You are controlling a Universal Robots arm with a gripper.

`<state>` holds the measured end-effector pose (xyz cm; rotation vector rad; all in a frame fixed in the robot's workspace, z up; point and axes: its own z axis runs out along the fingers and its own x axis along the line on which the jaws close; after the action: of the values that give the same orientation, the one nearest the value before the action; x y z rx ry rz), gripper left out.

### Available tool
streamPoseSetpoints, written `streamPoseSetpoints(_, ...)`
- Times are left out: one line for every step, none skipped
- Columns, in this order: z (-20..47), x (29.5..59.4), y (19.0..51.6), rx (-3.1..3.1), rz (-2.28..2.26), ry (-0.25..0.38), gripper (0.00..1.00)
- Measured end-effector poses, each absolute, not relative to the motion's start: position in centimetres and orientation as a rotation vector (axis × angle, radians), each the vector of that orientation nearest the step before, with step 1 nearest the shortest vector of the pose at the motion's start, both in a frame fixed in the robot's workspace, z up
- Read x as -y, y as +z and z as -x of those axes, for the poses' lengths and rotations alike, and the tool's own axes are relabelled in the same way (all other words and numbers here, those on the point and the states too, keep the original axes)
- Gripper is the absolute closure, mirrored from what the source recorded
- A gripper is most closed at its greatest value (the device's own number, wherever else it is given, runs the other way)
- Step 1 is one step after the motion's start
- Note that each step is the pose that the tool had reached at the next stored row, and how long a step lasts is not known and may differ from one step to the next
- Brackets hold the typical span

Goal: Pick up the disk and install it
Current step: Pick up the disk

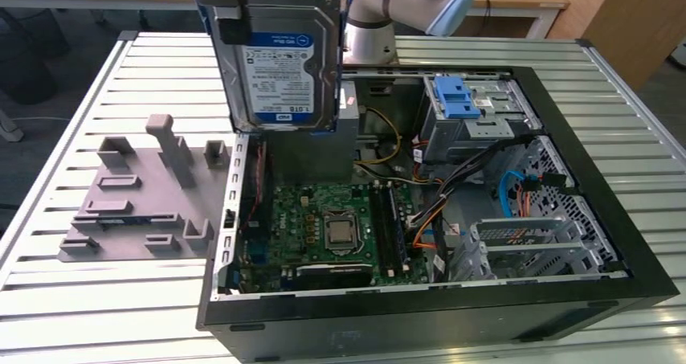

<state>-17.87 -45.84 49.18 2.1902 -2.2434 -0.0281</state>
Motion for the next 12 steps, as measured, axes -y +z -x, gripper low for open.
streamPoseSetpoints(17.6,45.9,49.2,2.243,-2.190,-0.028,0.64)
streamPoseSetpoints(17.4,45.9,49.1,2.244,-2.190,-0.027,0.64)
streamPoseSetpoints(17.0,45.9,49.1,2.244,-2.190,-0.027,0.64)
streamPoseSetpoints(16.7,45.9,49.1,2.244,-2.191,-0.027,0.64)
streamPoseSetpoints(16.4,45.9,49.1,2.244,-2.191,-0.027,0.64)
streamPoseSetpoints(16.1,45.9,49.0,2.244,-2.191,-0.026,0.64)
streamPoseSetpoints(15.7,45.9,49.0,2.244,-2.191,-0.026,0.64)
streamPoseSetpoints(15.5,45.9,49.0,2.245,-2.191,-0.026,0.64)
streamPoseSetpoints(15.2,45.9,48.9,2.245,-2.192,-0.025,0.64)
streamPoseSetpoints(15.0,45.9,48.9,2.245,-2.192,-0.024,0.64)
streamPoseSetpoints(14.7,46.0,48.9,2.246,-2.192,-0.023,0.64)
streamPoseSetpoints(14.5,46.0,48.9,2.246,-2.193,-0.022,0.64)
